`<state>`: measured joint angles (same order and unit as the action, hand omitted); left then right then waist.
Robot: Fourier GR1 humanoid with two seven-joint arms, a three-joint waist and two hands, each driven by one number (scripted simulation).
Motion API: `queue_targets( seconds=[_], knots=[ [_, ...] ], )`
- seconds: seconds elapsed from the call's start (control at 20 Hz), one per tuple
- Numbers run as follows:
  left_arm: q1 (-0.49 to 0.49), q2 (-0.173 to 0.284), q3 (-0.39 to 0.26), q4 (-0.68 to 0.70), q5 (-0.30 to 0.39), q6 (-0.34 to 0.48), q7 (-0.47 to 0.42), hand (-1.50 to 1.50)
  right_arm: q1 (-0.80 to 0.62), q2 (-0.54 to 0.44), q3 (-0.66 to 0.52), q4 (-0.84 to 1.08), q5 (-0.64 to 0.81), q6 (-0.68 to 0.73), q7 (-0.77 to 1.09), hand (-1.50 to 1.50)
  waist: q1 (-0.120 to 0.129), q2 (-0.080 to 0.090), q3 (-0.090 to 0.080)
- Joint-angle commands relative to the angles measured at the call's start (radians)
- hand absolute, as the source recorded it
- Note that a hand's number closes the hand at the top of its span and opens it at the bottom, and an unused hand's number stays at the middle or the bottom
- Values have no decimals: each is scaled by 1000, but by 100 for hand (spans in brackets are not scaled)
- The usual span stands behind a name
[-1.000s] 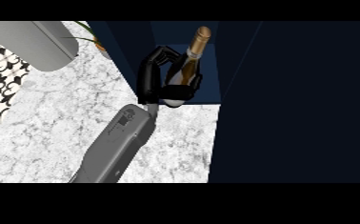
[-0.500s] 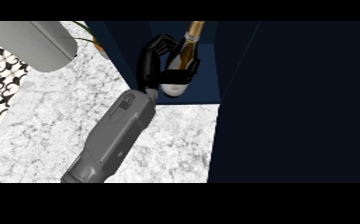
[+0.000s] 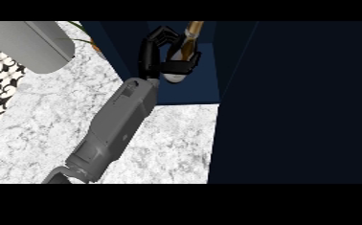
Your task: Pick up the wine, place it into the cabinet and close the cabinet
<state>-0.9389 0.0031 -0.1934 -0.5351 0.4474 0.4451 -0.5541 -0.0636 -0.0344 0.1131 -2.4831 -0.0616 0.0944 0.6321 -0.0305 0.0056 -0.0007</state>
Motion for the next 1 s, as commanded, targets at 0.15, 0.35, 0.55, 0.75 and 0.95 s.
queue_targets(
  seconds=[0.15,0.35,0.55,0.75,0.95],
  knots=[
    [-120,12,70,157,-28,19,-102,150,46,-13,-18,-106,-59,14,34,-150,-8,3,0],
    [-173,-3,91,213,-13,54,-116,150,-25,-1,18,-74,-34,-6,59,-150,-10,5,0],
    [-180,4,127,280,-23,8,-156,150,8,4,9,-94,-41,-2,54,-150,-13,6,0],
    [-206,-3,178,302,33,-5,-106,150,21,-10,-53,-29,-116,40,-16,-150,-14,8,1],
    [-210,18,235,320,77,-68,-124,150,72,19,29,-62,-44,41,-36,-150,-26,11,0]
  ],
)
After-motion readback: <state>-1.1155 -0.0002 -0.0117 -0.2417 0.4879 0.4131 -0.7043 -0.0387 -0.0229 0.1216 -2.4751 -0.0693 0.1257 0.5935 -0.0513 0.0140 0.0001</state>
